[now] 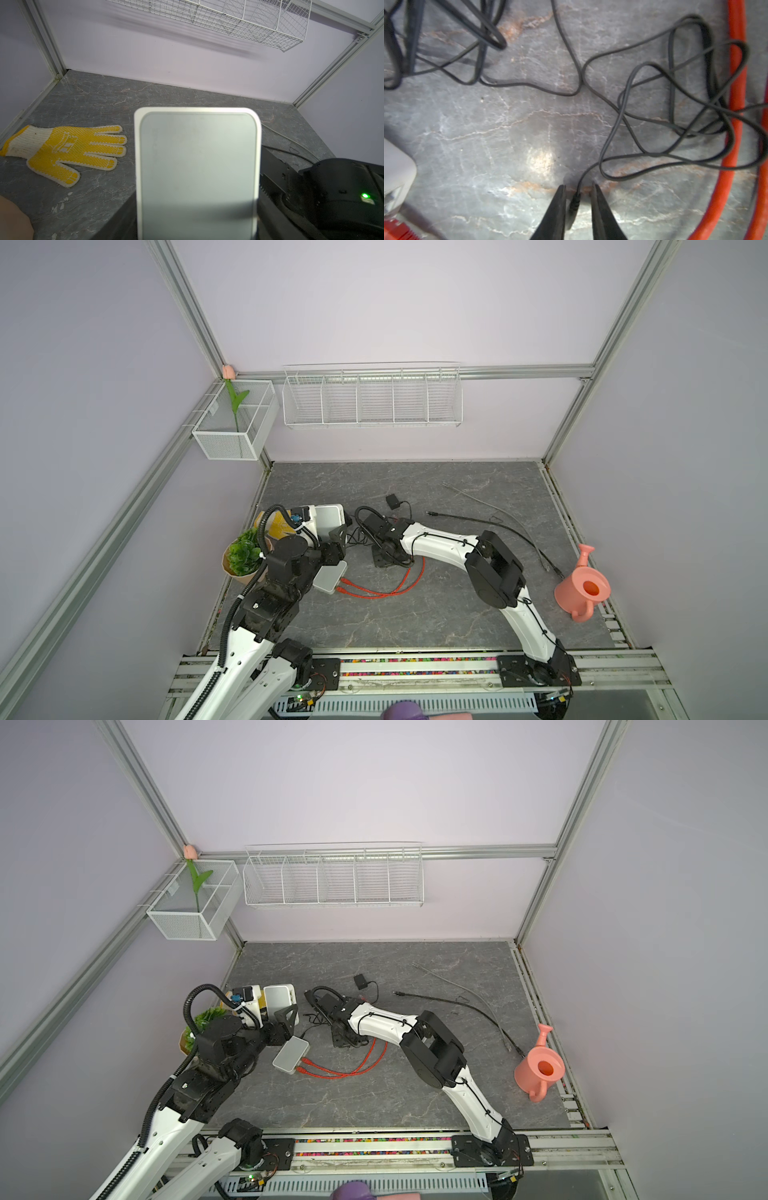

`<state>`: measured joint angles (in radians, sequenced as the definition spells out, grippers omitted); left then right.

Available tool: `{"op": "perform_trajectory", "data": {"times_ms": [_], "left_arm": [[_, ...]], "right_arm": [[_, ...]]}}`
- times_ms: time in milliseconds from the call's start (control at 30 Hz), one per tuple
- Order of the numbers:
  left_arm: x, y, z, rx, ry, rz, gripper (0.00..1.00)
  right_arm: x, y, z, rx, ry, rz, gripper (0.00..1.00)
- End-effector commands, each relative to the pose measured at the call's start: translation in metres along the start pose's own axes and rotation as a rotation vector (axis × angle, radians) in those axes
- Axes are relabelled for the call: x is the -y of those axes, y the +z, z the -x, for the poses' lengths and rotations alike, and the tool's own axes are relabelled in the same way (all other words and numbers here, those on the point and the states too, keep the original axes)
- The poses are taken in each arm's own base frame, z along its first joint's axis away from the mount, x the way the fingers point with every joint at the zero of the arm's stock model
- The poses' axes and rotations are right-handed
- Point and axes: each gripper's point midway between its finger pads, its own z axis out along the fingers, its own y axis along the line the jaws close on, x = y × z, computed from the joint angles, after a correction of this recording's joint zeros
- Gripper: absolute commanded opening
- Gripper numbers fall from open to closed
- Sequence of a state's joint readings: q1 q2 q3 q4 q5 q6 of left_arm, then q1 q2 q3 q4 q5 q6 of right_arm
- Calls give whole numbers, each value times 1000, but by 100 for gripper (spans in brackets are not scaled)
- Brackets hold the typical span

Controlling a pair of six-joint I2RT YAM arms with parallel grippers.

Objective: Insert the plug into the switch port
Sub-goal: 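Grasp the thin black power cord plug with the right gripper while left lifts box, then carry the black power plug toward the box held by the left gripper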

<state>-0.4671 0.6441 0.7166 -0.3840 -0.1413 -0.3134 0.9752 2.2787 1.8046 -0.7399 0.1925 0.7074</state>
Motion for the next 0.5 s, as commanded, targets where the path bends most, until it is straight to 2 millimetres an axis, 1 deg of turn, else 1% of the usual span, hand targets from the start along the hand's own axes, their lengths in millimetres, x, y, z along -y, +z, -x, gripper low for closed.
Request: {"op": "perform_trajectory", "data": {"times_ms": [0,67,167,267,333,367,400,433,467], "left_arm": [[0,-5,7,22,12,8,0],[-1,-6,6,23,13,10,0],[-2,-6,4,16,17,14,0],[-2,-5,2,14,18,11,0],[2,-3,-1,12,23,-15,0],[6,-2,-2,11,26,-38,0],[11,-1,-5,7,30,-72,0],[18,0,-7,9,35,-115,0],[26,1,-9,6,45,-160,0]], "right_arm": [[1,28,-34,-101,-6,-44,24],[1,32,-41,-116,-15,-55,23],[2,36,-50,-131,-16,-64,15],[7,28,-49,-111,-13,-67,7],[14,14,-38,-72,-8,-54,7],[17,3,-30,-47,-2,-43,6],[21,-9,-21,-14,2,-14,7],[30,-22,-14,14,16,3,7],[38,-40,-3,51,31,27,6]]}}
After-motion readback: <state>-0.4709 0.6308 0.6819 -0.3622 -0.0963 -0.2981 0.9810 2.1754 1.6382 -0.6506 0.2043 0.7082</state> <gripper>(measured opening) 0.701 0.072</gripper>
